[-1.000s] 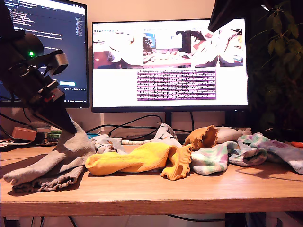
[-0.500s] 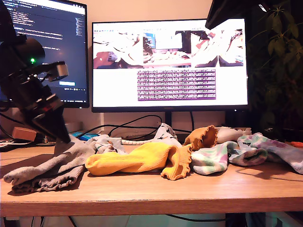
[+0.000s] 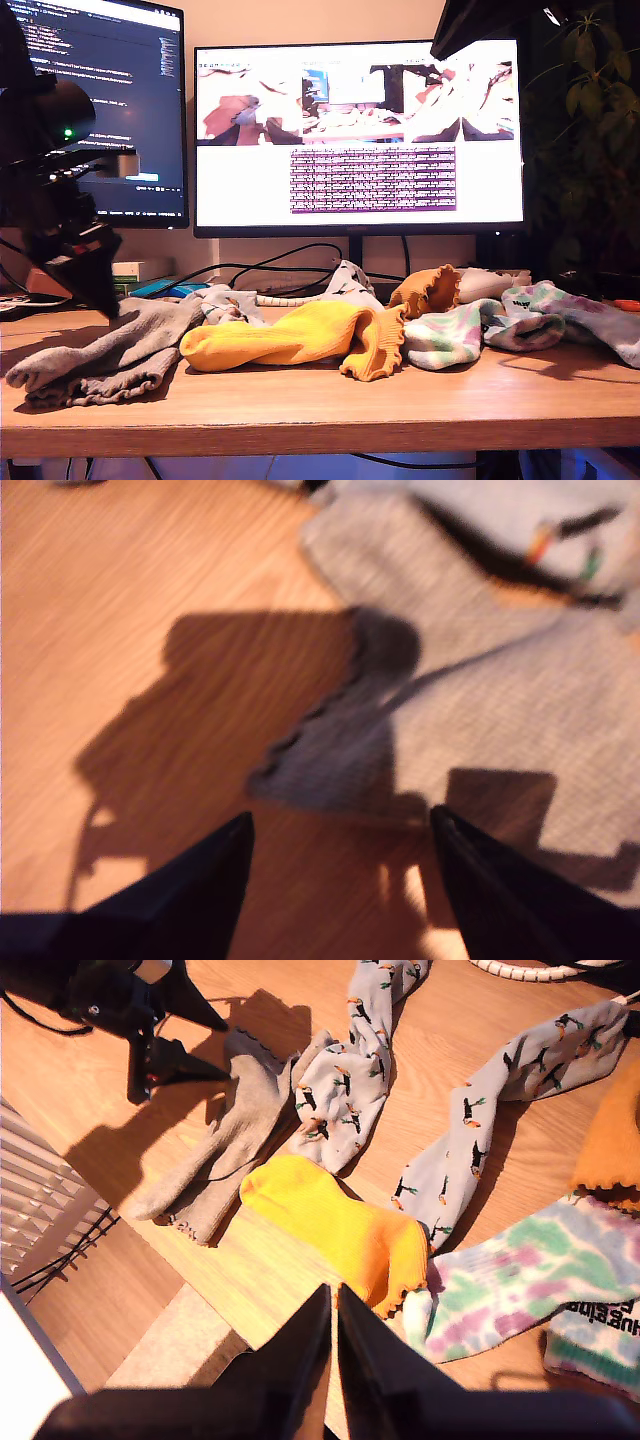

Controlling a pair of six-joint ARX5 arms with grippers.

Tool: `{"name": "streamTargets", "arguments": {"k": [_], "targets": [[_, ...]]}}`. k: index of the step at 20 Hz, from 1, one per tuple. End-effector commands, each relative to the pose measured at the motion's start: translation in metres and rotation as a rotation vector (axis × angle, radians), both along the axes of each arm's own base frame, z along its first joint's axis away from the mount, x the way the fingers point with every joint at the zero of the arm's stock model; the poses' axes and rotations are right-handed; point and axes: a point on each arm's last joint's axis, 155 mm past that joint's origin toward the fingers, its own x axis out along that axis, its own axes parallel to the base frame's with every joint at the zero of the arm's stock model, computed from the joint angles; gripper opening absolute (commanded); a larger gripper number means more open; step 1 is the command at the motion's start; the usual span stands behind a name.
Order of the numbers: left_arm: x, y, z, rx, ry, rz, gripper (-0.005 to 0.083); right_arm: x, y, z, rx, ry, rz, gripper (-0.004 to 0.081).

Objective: Pair up the socks based on colour and pattern, by placing them on top of one another

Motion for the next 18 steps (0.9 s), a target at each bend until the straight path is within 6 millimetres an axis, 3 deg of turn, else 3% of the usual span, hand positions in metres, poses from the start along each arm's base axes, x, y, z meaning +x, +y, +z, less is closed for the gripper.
{"name": "streamTargets", "arguments": {"k": [1, 11, 12, 14, 15, 18], "targets": [[0.007, -0.001, 0.010, 0.008, -0.017, -0.010, 0.0519, 0.002, 0.002, -0.001, -0.001, -0.001, 0.008, -0.0013], [0.023, 0.004, 0.049, 0.053, -0.060, -0.010, 0.0506, 0.002, 0.002, -0.001, 0.000, -0.002, 0.008, -0.0013], [0.020, 0.003, 0.051, 0.054, -0.048, -0.012, 0.0429, 0.003, 0.002, -0.001, 0.001, -0.004, 0.008, -0.0013], [0.016, 0.000, 0.056, 0.028, -0.016, 0.032, 0.0061, 0.004, 0.003, 0.000, 0.004, -0.012, 0.008, -0.0013], [0.013, -0.002, 0.058, 0.021, -0.005, 0.025, -0.0012, 0.005, 0.003, 0.001, 0.007, -0.019, 0.008, -0.0013], [0.010, -0.009, 0.070, -0.055, 0.005, 0.120, -0.0024, 0.015, 0.007, 0.010, 0.026, -0.070, 0.006, -0.0013]]}}
